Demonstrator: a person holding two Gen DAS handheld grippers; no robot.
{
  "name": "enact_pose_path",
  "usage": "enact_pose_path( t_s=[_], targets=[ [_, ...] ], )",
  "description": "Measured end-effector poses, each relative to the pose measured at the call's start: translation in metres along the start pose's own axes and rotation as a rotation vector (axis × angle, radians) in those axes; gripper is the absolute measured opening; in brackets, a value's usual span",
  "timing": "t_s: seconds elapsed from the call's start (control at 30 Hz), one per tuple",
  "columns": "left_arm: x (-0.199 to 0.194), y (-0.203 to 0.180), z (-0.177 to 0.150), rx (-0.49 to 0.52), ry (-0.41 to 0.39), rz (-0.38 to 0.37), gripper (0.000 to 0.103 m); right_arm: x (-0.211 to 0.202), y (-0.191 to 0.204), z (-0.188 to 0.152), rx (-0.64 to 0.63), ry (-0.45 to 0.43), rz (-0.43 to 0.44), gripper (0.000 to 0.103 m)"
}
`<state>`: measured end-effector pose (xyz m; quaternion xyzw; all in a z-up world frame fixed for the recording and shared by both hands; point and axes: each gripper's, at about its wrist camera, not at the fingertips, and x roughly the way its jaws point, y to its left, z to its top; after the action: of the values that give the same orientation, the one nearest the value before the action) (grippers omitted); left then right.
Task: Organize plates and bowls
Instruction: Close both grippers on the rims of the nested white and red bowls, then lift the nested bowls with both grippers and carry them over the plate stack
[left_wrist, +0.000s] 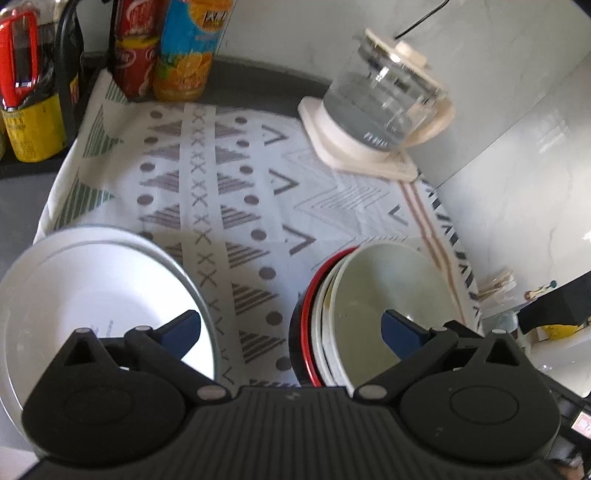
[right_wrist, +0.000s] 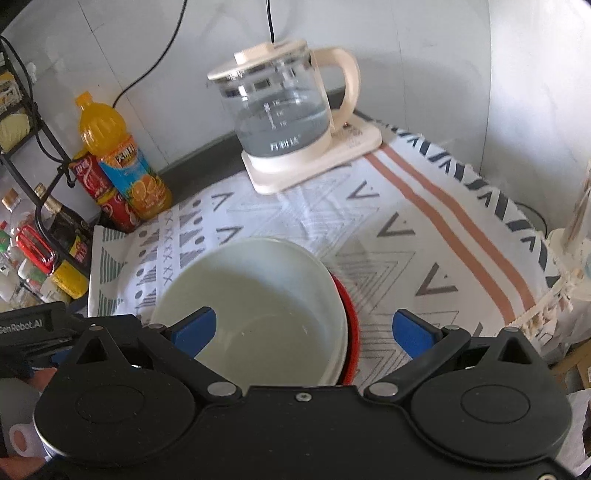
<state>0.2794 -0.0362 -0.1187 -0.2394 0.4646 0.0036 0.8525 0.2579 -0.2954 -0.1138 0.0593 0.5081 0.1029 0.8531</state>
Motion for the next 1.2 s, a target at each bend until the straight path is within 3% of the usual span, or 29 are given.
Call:
enact_pose_path(
  t_s=[0.23, 0.5, 0.6, 0.67, 0.87, 1.2],
  targets=[
    [0.016, -0.013, -0.009, -0.015, 0.019, 0.028, 0.100, 0.020, -0.014, 0.004, -0.026, 0.102, 0.043, 0.093],
    [0.035, -0.023, -0.018, -0.069, 0.030, 0.044, 0.096, 0.048, -0.027, 0.014, -0.074, 0.218, 0.111, 0.072],
    [0.043, -0.023, -0.021, -0.112, 0.040, 0.040, 0.086, 0.057, -0.030, 0.018, -0.092, 0.251, 0.136, 0.060],
    [0.047, -0.023, -0.024, -0.140, 0.051, 0.047, 0.067, 0.063, -0.031, 0.021, -0.104, 0.278, 0.158, 0.049],
    [0.055, -0.015, -0.033, -0.232, 0.075, 0.054, 0.034, 0.078, -0.031, 0.023, -0.174, 0.345, 0.161, 0.029],
    [0.060, -0.009, -0.032, -0.270, 0.096, 0.071, 0.028, 0.078, -0.029, 0.028, -0.178, 0.331, 0.190, 0.026]
  ],
)
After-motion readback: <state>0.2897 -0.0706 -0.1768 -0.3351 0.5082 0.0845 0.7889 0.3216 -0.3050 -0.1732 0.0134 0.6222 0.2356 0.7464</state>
